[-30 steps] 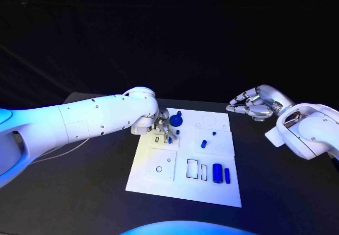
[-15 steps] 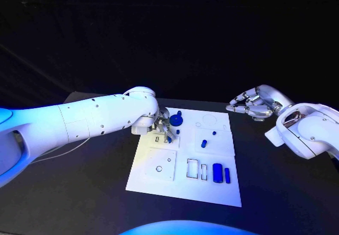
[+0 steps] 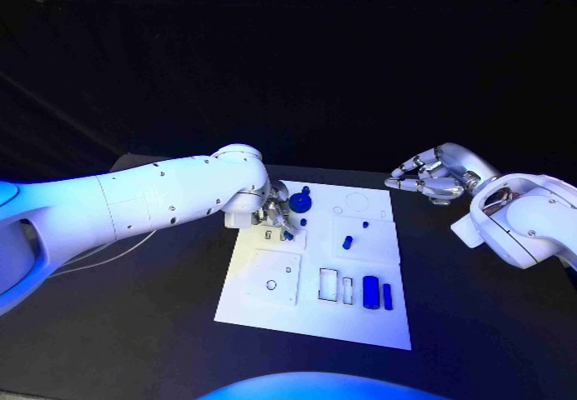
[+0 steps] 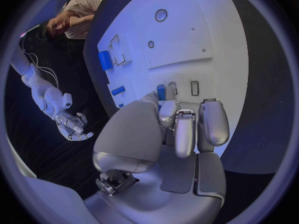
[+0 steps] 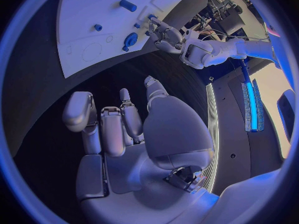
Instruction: Assemble the parts on the task board
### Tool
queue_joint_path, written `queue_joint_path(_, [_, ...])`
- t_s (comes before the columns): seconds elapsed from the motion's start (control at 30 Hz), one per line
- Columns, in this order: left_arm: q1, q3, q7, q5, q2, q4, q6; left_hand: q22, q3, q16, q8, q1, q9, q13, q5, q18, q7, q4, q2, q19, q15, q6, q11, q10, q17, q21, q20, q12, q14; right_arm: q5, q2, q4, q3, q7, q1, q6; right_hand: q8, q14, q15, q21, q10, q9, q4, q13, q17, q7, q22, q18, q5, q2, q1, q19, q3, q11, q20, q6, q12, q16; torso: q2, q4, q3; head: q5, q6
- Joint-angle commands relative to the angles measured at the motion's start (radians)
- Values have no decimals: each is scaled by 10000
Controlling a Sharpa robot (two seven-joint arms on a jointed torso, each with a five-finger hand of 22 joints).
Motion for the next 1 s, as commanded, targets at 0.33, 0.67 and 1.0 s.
queue_joint_path(0.33, [-1,39,52,712,-349,348,-420,86,4694,-28,380,-1500,719,162,-107,-171,30,-2124,-1411,-42,12,61,-17,195,1384,83,86,103,716,-77,12,-53,-3,-37,-15,77,75,385,-69,-77,25,27,70,53,-24,-9,-33,212,106,100,-69,-28,-132,-31,-70,-85,5,-65,-6,12,11,17,-2])
queue_joint_path(0.67, [-19,70,163,379,-955,1140,-1724,227,5441,-20,513,-1813,959,343,-104,-194,4,-2622,-1718,37,-22,169,-59,355,1402,155,48,242,723,-61,-10,-74,-9,-33,-25,66,110,389,-70,-87,25,40,126,49,-21,-10,-31,210,147,135,-106,-17,-171,-33,-72,-108,5,-71,-3,10,9,52,-28])
queue_joint_path(1.0, [-261,37,236,-499,-1265,1725,-2889,372,5866,-15,623,-2066,1106,286,-116,-221,-52,-2838,-2013,117,-69,314,-110,441,1414,223,11,213,727,-55,-44,-78,-12,-30,-27,55,141,392,-71,-113,19,52,181,39,-21,-12,-42,213,178,166,-142,-16,-207,-33,-73,-129,1,-79,-5,17,11,61,-42])
